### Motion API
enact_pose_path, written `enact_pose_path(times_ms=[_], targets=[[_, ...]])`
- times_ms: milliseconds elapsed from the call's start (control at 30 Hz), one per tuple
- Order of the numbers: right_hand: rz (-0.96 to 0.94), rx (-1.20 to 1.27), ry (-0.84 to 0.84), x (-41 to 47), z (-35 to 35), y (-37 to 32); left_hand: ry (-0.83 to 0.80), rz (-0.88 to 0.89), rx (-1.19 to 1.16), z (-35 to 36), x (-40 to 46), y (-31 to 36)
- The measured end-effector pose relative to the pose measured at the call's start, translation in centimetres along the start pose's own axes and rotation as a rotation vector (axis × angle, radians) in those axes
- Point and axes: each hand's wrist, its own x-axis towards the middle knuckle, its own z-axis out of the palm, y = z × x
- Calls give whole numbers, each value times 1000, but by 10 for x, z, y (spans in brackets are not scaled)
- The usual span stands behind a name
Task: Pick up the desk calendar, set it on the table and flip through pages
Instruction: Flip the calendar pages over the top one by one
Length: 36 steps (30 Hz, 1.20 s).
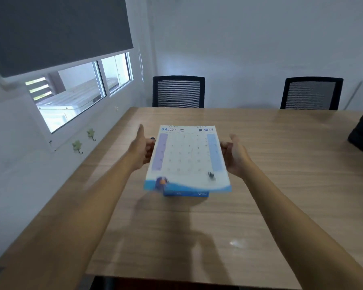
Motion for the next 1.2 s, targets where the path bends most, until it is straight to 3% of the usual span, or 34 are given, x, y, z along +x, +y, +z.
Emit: enact_pose_path(times_ms=[100,200,333,500,600,700,867,967,1067,1200], targets=[[-102,44,-62,3,9,-24,-146,77,-72,-3,2,29],[-227,-143,-25,9,21,-37,-158,121,-55,5,3,47],[-387,-594,105,25,37,-41,-60,255,217,23,11,53],[-356,-1239,189,49,38,-29,-3,275,640,34,34,38],[-294,-1329,206,60,32,-16,12,410,880,30,42,25],[-306,-1383,226,66,26,-3,76,475,944,25,47,19],[-331,-1305,259,66,28,1,39,411,770,30,46,23],[-325,-1033,353,58,27,11,82,312,513,26,45,8],[-167,-623,392,50,27,25,152,149,391,19,36,-19],[104,-263,223,36,28,43,20,-28,278,19,21,-48]])
